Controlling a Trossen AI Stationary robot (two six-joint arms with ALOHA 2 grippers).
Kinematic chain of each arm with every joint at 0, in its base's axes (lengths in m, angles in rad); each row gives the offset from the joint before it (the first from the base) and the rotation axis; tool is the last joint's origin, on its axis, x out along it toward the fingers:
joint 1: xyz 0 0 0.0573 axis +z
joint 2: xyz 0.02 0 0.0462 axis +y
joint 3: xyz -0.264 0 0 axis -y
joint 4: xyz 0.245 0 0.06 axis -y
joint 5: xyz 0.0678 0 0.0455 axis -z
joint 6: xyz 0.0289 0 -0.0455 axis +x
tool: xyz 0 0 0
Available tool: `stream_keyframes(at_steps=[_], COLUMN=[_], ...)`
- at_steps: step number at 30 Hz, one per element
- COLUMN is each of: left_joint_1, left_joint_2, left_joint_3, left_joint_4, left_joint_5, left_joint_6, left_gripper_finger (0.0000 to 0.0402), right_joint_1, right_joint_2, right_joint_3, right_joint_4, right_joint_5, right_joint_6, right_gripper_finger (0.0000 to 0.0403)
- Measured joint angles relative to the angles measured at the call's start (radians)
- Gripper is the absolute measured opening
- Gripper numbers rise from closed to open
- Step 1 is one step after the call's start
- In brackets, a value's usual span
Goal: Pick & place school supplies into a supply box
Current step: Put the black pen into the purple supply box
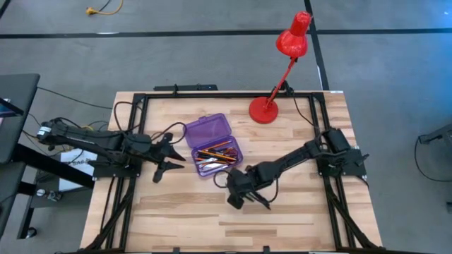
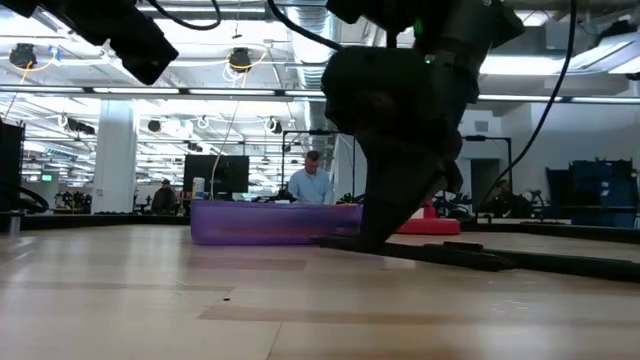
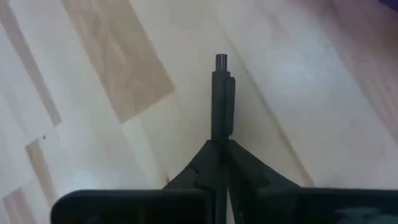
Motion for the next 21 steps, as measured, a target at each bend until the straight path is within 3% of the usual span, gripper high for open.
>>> stream_keyframes(at_steps=[8,21], left_joint_1=[0.000,0.000], left_joint_2=[-0.074,-0.108], left_joint_3=[0.000,0.000], left_joint_4=[-0.058,-0.073], left_joint_5=[-0.045,-0.121], left_joint_6=[-0.022,-0.015], left_gripper_finger=[0.0116,0.0116], right_joint_1=[-0.017,-0.042], right_joint_2=[-0.003,-0.007], right_joint_3=[0.067,0.101], right_joint_4=[-0.002,-0.011], right_joint_5=[-0.011,-0.061], right_joint_6=[-0.240,-0.278], right_gripper_finger=[0.0002,0.0017])
